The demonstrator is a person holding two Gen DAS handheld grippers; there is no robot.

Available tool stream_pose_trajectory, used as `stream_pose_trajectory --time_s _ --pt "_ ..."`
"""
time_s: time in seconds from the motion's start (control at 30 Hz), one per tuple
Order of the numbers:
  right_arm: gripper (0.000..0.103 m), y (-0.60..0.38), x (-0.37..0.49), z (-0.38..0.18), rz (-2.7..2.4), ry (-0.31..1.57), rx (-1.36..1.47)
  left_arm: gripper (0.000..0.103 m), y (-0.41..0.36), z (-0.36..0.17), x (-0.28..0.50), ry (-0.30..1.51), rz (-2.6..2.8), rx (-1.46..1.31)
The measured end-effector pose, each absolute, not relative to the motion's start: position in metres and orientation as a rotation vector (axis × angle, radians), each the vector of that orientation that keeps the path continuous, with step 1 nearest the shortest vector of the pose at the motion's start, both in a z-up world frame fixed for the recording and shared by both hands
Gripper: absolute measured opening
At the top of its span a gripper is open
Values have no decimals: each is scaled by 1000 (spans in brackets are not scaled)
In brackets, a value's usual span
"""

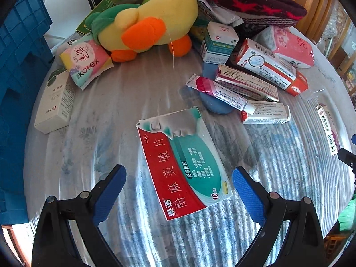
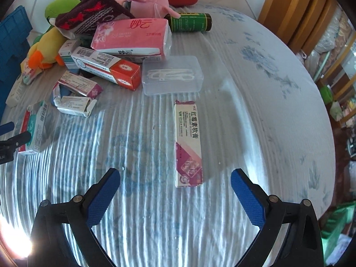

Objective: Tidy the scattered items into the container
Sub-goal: 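Grasp the red-green medicine box with the left tool while the right tool grasps the white ointment box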

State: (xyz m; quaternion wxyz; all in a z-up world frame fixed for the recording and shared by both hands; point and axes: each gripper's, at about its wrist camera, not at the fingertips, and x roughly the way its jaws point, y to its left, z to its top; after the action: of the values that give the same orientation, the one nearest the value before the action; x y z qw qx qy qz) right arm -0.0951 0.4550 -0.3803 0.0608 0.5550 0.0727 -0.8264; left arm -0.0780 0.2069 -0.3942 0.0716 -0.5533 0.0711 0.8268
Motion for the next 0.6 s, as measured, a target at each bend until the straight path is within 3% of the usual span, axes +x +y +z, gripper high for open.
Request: stream_pose_trajectory --time_s 0.17,0.23,0.27,0.33,0.47,0.53,0.6 --pt "91 458 -111 -397 -2496 224 1708 97 210 -405 -83 227 2486 -1691" --pt "83 459 -117 -403 -2496 235 1724 96 209 -410 -85 221 2474 -1704" --pt "81 460 -119 -405 -2497 238 1732 88 209 -413 -85 214 2460 -1716" --pt "67 461 -123 -409 -2494 250 1743 78 206 -416 -86 173 2427 -1734" --pt "56 461 -128 -412 -2480 230 1739 77 202 -415 -84 162 2410 -1737" --pt "28 458 -128 -410 -2470 222 1730 77 200 -413 -81 163 2409 -1730" --pt "28 456 -127 -409 -2471 212 1734 77 198 -410 -79 171 2409 -1722"
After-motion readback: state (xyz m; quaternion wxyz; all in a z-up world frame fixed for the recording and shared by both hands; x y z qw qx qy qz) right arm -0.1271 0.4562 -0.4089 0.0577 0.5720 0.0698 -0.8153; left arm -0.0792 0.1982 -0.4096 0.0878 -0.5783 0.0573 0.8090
